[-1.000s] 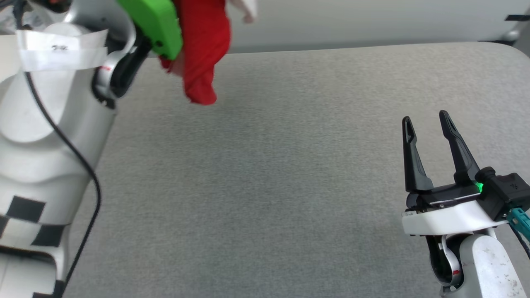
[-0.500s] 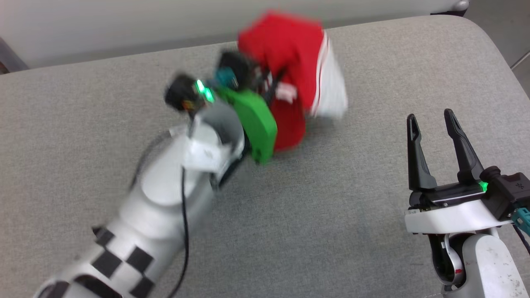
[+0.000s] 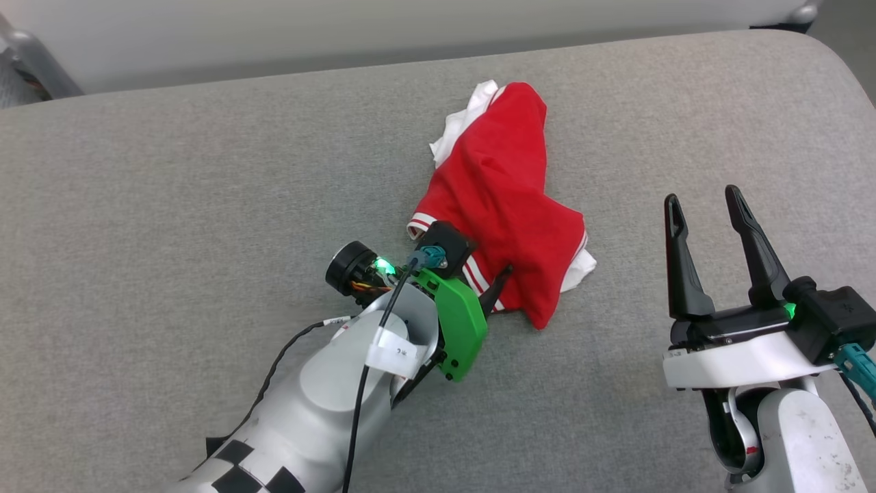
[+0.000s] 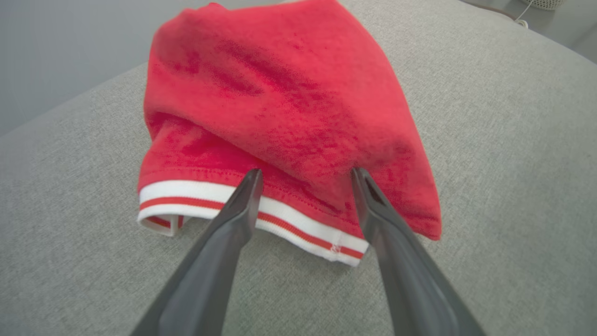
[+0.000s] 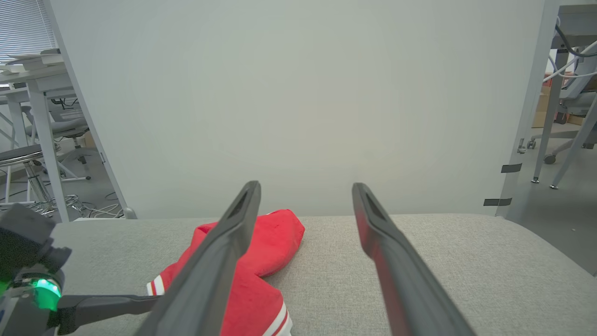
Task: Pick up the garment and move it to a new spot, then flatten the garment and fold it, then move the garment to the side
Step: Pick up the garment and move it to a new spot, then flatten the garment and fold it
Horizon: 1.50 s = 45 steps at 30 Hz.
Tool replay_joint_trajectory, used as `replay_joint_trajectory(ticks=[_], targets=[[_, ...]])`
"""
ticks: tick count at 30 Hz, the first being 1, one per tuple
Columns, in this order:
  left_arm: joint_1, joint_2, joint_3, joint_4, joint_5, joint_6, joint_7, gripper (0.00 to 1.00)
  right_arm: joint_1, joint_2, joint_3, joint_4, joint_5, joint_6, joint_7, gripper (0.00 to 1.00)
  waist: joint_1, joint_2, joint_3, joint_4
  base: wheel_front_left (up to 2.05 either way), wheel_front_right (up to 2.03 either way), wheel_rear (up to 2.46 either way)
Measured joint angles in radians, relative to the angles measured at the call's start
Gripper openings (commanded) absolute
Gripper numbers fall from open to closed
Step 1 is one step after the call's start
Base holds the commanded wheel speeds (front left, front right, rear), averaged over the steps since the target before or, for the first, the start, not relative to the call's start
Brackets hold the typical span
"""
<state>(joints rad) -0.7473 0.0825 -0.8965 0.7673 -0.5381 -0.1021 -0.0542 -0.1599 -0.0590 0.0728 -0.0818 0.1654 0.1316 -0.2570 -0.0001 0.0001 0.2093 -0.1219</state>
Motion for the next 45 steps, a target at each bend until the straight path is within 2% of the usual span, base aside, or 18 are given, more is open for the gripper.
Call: replay_joint_trajectory(ticks=[7,10,14,20,24,29,34,45], targets=[[-0.002,0.011,0.037,-0.005,-0.020,0.002,-0.073,1.00,0.019,-0.010,-0.019,0.021,-0.004,0.000,0.000,1.00,0.0000,0.0000,-0.038,0.043,0.00,0.00,0.00],[-0.002,0.038,0.059,-0.030,-0.027,0.015,-0.104,1.00,0.035,-0.014,-0.030,0.024,-0.004,0.000,0.000,1.00,0.0000,0.0000,-0.060,0.066,0.00,0.00,0.00],[0.006,0.105,0.109,-0.100,-0.035,0.057,-0.161,1.00,0.061,-0.022,-0.041,0.030,-0.004,0.000,0.000,1.00,0.0000,0.0000,-0.089,0.102,0.00,0.00,0.00],[0.129,0.214,0.232,-0.334,-0.033,0.135,-0.202,1.00,0.104,-0.029,-0.063,0.031,-0.006,0.000,0.000,1.00,0.0000,-0.0001,-0.130,0.153,0.00,0.00,0.00],[0.266,0.255,0.340,-0.543,0.019,0.182,-0.202,1.00,0.122,-0.032,-0.072,0.029,-0.006,0.000,0.000,1.00,0.0000,0.0000,-0.149,0.177,0.00,0.00,0.00],[0.480,0.254,0.432,-0.668,0.072,0.204,-0.202,1.00,0.143,-0.035,-0.076,0.030,-0.006,0.000,0.000,1.00,0.0000,-0.0001,-0.175,0.193,0.00,0.00,0.00],[0.614,0.203,0.508,-0.714,0.107,0.207,-0.202,1.00,0.160,-0.035,-0.076,0.036,-0.006,0.000,0.000,1.00,0.0000,0.0000,-0.190,0.198,0.00,0.00,0.00],[0.685,0.137,0.584,-0.677,0.195,0.131,-0.202,1.00,0.165,-0.026,-0.074,0.045,-0.005,0.000,0.000,1.00,0.0000,0.0000,-0.198,0.200,0.00,0.00,0.00]])
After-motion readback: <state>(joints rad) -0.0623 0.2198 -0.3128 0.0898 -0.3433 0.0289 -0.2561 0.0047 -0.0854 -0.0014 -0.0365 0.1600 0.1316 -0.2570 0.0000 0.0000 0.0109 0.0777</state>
